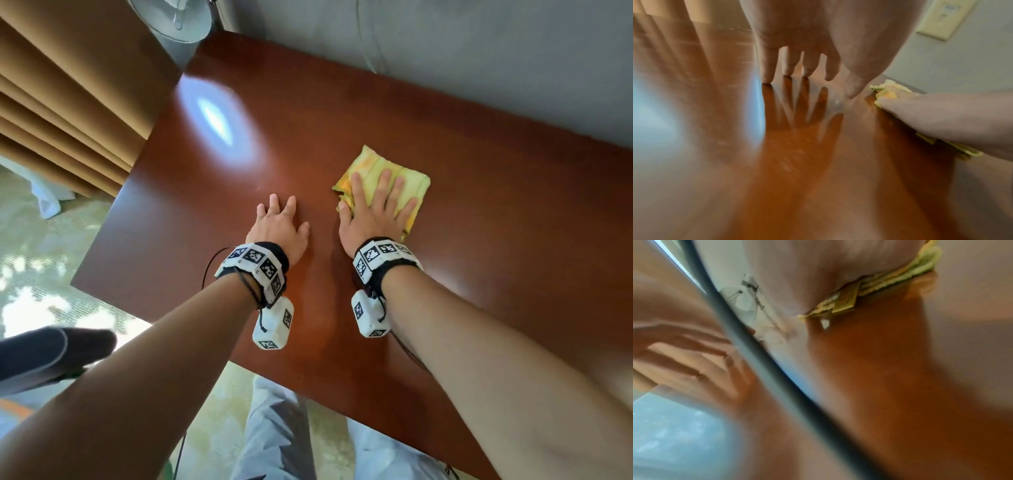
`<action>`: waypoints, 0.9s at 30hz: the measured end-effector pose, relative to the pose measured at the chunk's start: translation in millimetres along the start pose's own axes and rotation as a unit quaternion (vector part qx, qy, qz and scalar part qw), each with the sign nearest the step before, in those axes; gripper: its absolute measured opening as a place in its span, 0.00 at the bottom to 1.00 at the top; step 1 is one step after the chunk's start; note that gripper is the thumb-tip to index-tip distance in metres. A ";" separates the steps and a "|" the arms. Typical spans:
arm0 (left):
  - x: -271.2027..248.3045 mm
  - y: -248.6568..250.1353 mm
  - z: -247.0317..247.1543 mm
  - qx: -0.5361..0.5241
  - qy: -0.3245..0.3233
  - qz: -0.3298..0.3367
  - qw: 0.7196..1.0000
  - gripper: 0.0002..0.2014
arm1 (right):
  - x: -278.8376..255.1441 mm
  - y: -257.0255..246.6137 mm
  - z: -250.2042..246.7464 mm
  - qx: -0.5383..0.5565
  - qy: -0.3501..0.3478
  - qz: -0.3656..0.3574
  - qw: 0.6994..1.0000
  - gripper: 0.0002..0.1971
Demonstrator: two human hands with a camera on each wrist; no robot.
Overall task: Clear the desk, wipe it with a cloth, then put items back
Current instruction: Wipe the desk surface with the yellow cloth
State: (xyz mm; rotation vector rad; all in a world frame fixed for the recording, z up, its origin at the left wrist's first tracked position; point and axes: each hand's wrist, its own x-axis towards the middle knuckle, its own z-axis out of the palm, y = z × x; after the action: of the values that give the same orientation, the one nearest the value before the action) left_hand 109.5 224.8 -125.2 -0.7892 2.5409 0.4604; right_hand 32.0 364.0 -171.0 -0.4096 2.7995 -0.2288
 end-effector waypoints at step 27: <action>-11.9 -342.0 -76.7 -0.245 0.090 -0.182 0.948 0.29 | -93.5 -355.8 93.8 0.061 -0.026 -0.359 0.931 0.22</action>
State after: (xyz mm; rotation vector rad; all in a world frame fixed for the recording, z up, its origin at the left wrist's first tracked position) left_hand 298.8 -70.3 -115.9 -1.5100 2.3771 0.9462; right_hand 237.6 45.0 -163.4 -1.3708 2.4410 -0.5293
